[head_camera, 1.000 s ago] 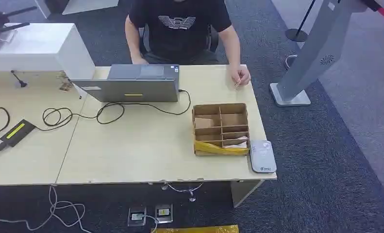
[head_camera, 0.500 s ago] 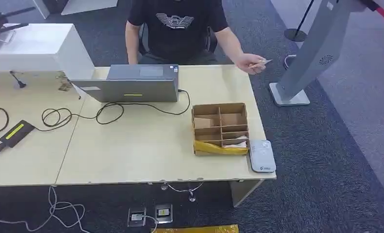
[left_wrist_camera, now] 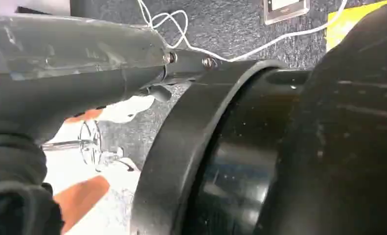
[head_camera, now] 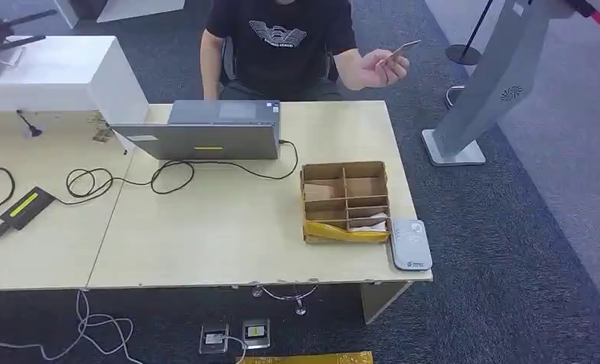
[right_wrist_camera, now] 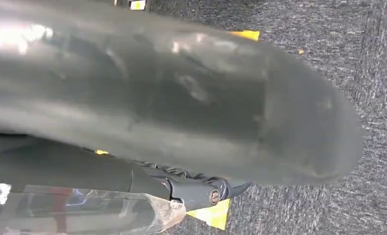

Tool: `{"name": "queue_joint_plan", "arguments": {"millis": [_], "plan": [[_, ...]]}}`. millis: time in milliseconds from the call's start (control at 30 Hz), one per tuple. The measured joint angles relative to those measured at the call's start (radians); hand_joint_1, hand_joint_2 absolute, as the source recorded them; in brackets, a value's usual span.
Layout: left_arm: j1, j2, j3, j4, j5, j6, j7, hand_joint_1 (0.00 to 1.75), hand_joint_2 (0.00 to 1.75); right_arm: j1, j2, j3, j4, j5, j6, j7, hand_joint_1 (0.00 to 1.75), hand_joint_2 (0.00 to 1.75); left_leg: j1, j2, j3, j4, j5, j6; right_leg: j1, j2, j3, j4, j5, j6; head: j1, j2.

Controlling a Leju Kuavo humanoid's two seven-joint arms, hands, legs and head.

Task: Pass the card to the sensor for recognition and then transmit it.

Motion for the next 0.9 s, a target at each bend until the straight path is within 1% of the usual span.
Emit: {"name": "queue_joint_plan", "arguments": {"millis": [33, 67, 100, 133, 167, 200, 233, 267, 300, 333, 367, 400, 533, 667, 800, 900], "plan": [[0.004, 0.004, -0.005, 0.0, 0.045, 0.021, 0.03, 0.0, 0.0, 0.0, 0.0, 0.0, 0.0, -0.003, -0.001, 0.0, 0.0, 0.0, 0.0, 0.0, 0.001, 0.0, 0.0, 0.0, 0.0, 0.0, 0.0, 0.0, 0.0, 0.0, 0.0, 0.0], [0.01, 0.003, -0.003, 0.0, 0.126, 0.062, 0.087, 0.0, 0.0, 0.0, -0.001, 0.0, 0.0, -0.006, -0.003, -0.001, 0.0, 0.0, 0.0, 0.0, 0.001, 0.0, 0.0, 0.0, 0.0, 0.0, 0.0, 0.0, 0.0, 0.0, 0.0, 0.0], [0.021, 0.003, 0.011, 0.001, 0.276, 0.148, 0.179, 0.0, 0.0, 0.0, -0.002, 0.0, 0.0, -0.012, -0.008, -0.001, 0.0, 0.0, 0.0, 0.001, 0.002, 0.0, 0.0, 0.0, 0.0, 0.001, 0.0, 0.0, 0.0, 0.0, 0.0, 0.0], [0.031, 0.0, 0.031, 0.0, 0.411, 0.239, 0.242, 0.0, 0.0, 0.001, -0.002, 0.0, 0.0, -0.015, -0.011, -0.002, 0.0, 0.0, 0.0, 0.001, 0.002, 0.0, 0.0, 0.0, 0.0, 0.001, -0.001, 0.0, 0.0, 0.0, 0.0, 0.0], [0.04, -0.014, 0.079, 0.0, 0.647, 0.382, 0.298, 0.0, 0.0, 0.001, -0.003, 0.0, 0.0, -0.018, -0.016, -0.002, 0.0, 0.0, 0.0, 0.001, 0.002, 0.0, 0.0, 0.0, 0.0, 0.001, -0.001, 0.0, 0.0, 0.0, 0.0, 0.0], [0.044, -0.025, 0.127, 0.0, 0.817, 0.533, 0.314, 0.0, 0.0, 0.001, -0.003, 0.0, 0.0, -0.021, -0.019, -0.002, 0.0, 0.0, 0.0, 0.001, 0.002, 0.0, 0.0, 0.0, 0.0, 0.001, -0.001, -0.001, 0.0, 0.0, 0.0, 0.0], [0.049, -0.042, 0.2, 0.001, 1.026, 0.665, 0.301, 0.0, 0.0, 0.001, -0.003, 0.0, 0.0, -0.023, -0.021, -0.002, 0.0, 0.0, 0.0, 0.001, 0.002, 0.0, 0.0, 0.0, 0.0, 0.001, -0.001, -0.001, 0.0, 0.0, -0.001, 0.0], [0.048, -0.047, 0.256, 0.002, 1.151, 0.729, 0.278, 0.0, 0.0, 0.001, -0.003, 0.0, 0.0, -0.023, -0.021, -0.001, 0.0, 0.0, 0.0, 0.001, 0.002, 0.0, 0.0, 0.0, 0.0, 0.0, -0.001, -0.001, 0.0, 0.0, 0.0, 0.0], [0.048, -0.051, 0.325, 0.002, 1.276, 0.777, 0.245, 0.0, 0.0, 0.001, -0.003, 0.001, 0.0, -0.023, -0.021, 0.001, 0.0, 0.0, 0.0, 0.001, 0.002, 0.0, 0.0, 0.0, 0.0, 0.0, -0.001, -0.001, 0.0, 0.0, -0.002, 0.0], [0.048, -0.058, 0.389, 0.003, 1.362, 0.792, 0.222, 0.0, 0.0, 0.001, -0.003, 0.001, 0.0, -0.023, -0.02, 0.001, 0.0, 0.0, 0.0, 0.001, 0.002, 0.0, 0.0, 0.0, 0.0, 0.001, -0.001, 0.0, 0.0, 0.0, -0.001, 0.0], [0.049, -0.066, 0.443, 0.004, 1.413, 0.793, 0.198, 0.0, 0.0, 0.001, -0.003, 0.002, 0.0, -0.022, -0.018, 0.003, 0.0, 0.0, 0.0, 0.001, 0.002, 0.0, 0.0, 0.0, 0.0, 0.001, -0.001, 0.0, 0.0, 0.0, -0.001, 0.0], [0.049, -0.077, 0.497, 0.005, 1.439, 0.792, 0.189, 0.0, 0.0, 0.001, -0.004, 0.002, 0.0, -0.021, -0.016, 0.005, 0.0, 0.0, 0.0, 0.001, 0.002, 0.0, 0.0, 0.0, 0.0, 0.001, -0.001, 0.0, 0.0, 0.0, 0.0, 0.0], [0.048, -0.098, 0.667, 0.012, 1.45, 0.771, 0.186, 0.0, 0.0, 0.001, -0.006, 0.002, 0.0, -0.023, -0.005, 0.01, 0.0, 0.0, 0.0, 0.001, 0.002, 0.0, 0.0, 0.0, 0.0, 0.001, 0.0, -0.001, 0.0, 0.0, 0.0, 0.0], [0.048, -0.105, 0.803, 0.013, 1.453, 0.761, 0.186, 0.0, 0.0, 0.001, -0.013, 0.003, 0.0, -0.027, 0.003, 0.011, 0.0, 0.0, 0.0, 0.001, 0.002, 0.0, 0.0, 0.0, 0.0, 0.001, 0.0, -0.001, 0.0, 0.001, -0.001, 0.0], [0.048, -0.122, 0.912, 0.016, 1.454, 0.749, 0.186, 0.0, 0.0, 0.001, -0.02, 0.003, 0.0, -0.027, 0.011, 0.013, 0.0, 0.0, 0.0, 0.001, 0.002, 0.0, 0.0, 0.0, 0.0, 0.001, 0.0, 0.0, 0.0, 0.0, 0.0, 0.0], [0.047, -0.125, 0.964, 0.018, 1.453, 0.744, 0.186, 0.0, 0.0, 0.001, -0.022, 0.004, 0.0, -0.027, 0.012, 0.013, 0.0, 0.0, 0.0, 0.001, 0.002, 0.0, 0.0, 0.0, 0.0, 0.001, 0.0, -0.001, 0.0, 0.0, 0.0, 0.0]]}}
